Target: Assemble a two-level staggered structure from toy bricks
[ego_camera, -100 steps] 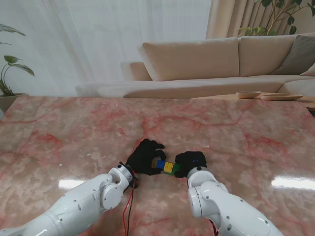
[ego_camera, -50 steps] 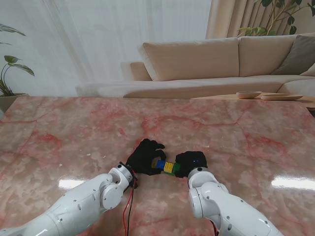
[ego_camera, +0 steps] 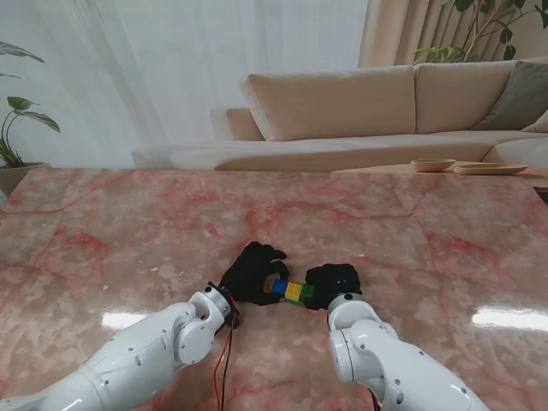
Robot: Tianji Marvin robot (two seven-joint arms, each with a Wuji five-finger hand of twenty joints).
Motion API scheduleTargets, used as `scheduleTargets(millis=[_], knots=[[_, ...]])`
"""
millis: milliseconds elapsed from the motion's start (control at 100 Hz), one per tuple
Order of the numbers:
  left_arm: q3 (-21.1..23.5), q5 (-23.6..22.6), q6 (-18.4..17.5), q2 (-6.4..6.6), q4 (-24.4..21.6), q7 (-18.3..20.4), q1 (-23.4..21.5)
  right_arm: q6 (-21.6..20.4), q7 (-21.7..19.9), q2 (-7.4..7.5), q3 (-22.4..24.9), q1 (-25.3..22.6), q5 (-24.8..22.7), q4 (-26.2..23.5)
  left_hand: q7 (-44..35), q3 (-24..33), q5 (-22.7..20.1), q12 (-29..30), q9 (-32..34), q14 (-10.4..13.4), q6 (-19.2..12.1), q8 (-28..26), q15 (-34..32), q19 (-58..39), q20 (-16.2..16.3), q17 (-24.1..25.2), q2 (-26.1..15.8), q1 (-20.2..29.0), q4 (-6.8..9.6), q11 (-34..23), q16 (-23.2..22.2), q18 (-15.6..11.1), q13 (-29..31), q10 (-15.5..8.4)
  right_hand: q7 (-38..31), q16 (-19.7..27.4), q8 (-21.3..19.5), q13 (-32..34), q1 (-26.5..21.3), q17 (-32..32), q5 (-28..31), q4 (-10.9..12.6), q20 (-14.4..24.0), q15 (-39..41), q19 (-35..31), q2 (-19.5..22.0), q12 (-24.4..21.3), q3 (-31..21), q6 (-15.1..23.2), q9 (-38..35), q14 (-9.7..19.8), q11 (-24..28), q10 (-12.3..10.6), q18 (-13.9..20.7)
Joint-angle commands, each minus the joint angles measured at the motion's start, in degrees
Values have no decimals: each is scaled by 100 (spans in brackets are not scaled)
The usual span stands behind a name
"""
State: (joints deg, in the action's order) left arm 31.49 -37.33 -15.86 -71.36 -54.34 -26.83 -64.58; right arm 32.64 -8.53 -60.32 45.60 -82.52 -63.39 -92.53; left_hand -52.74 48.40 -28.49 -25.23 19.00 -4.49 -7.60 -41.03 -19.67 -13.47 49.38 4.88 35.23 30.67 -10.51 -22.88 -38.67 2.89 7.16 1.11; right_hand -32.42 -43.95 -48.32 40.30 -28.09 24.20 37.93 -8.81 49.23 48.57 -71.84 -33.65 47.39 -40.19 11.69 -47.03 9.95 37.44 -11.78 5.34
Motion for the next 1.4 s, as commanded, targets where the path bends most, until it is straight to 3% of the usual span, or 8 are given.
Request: scheduleTargets(millis=[0, 740, 1120, 1390], knots=[[-122, -38, 37, 31, 321, 96, -243, -18, -101, 0, 8, -69, 13, 4, -137, 39, 89, -33, 74, -79, -127, -123, 87, 44, -44, 42, -131, -220, 214, 88, 0, 6, 96, -88, 45, -51, -109, -79, 142, -6, -25, 241, 150, 69, -19, 24, 75, 48, 12, -15, 53, 91, -47, 117], [-105, -44, 53, 48, 283, 126, -265, -95, 109, -21, 73, -196, 41, 12, -127, 47, 97, -32, 73, -78, -120, -121, 86, 43, -44, 42, -137, -222, 220, 88, 1, 5, 97, -90, 154, -25, -108, -227, 251, -65, -206, 255, 134, -17, 40, 30, 8, 213, -46, 208, 48, -23, -31, 151], [-109, -41, 32, 40, 308, 106, -253, -139, 25, -5, 104, -227, -14, -44, -108, 69, 124, -30, 52, -75, -95, -122, 88, 42, -45, 41, -161, -246, 260, 92, 1, -1, 90, -81, 774, 1, 132, -645, 530, -255, -993, 348, 117, -100, 173, -61, -104, 585, -442, 1056, 70, -245, 96, 231], [-98, -54, 41, 54, 283, 123, -263, -262, 81, -26, 445, -578, -54, -481, -106, 81, 125, -30, 52, -76, -94, -129, 89, 38, -41, 41, -155, -254, 273, 90, 1, -2, 95, -89, 1220, 33, 258, -1005, 1050, -423, -1454, 443, 143, -127, 309, 8, -286, 588, -766, 1714, 89, -373, 231, 326]])
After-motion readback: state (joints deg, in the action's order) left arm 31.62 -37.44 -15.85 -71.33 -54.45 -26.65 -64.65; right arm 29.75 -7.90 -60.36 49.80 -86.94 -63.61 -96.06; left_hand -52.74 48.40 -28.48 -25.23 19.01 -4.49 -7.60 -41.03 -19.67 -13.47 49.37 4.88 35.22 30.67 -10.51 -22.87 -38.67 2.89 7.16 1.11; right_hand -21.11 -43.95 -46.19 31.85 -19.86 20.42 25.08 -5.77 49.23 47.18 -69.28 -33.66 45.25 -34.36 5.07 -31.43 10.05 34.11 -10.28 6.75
